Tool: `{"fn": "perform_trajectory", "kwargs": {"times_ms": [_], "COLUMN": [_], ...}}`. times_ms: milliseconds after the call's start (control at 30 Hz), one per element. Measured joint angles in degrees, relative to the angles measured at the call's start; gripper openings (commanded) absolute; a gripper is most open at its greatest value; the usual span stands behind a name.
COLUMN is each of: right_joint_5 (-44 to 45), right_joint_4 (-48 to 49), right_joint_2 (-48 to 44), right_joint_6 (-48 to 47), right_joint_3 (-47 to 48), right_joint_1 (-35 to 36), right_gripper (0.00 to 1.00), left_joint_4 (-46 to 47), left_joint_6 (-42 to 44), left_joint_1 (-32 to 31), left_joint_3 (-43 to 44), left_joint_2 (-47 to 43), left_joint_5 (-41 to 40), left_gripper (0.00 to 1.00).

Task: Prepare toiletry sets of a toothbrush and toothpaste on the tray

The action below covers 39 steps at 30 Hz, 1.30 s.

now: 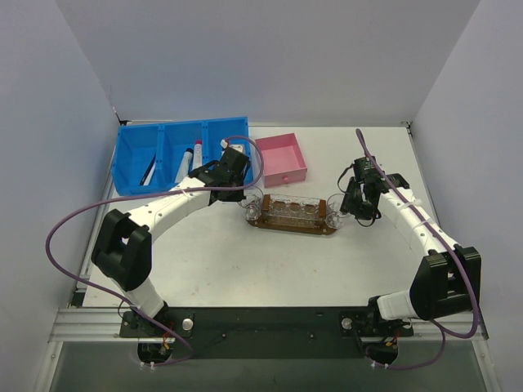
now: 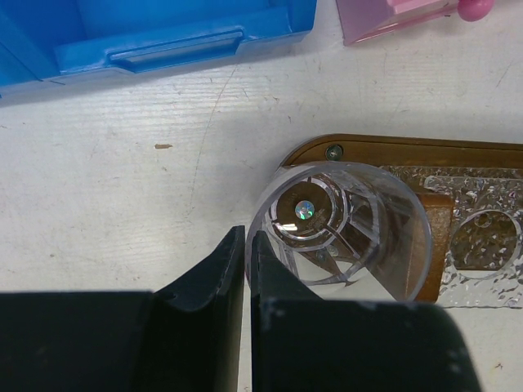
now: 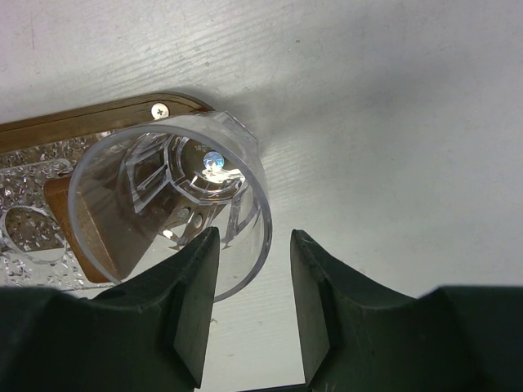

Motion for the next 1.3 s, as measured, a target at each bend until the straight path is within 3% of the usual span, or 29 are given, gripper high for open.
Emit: {"fn": "perform_trajectory", "kwargs": {"times_ms": [467, 1000, 1300], "right_joint_5": [0.0, 0.0, 0.0], "right_joint_4": [0.0, 0.0, 0.0], "right_joint_2": [0.0, 0.0, 0.0], "right_joint_6": [0.0, 0.0, 0.0], "right_joint_3": [0.0, 0.0, 0.0], "right_joint_1": [0.0, 0.0, 0.0], "right_gripper": [0.43, 0.46, 0.46], "left_joint_4": [-0.5, -0.8, -0.7], "left_joint_6": [0.3, 0.9, 1.3], "left_joint_1": [-0.3, -0.8, -0.9], "left_joint_3": [0.0, 0.1, 0.1], "left_joint_2": [0.0, 0.0, -0.6], "left_joint_5": [-0.2, -1.3, -1.3], "left_gripper": [0.31, 0.43, 0.57]}}
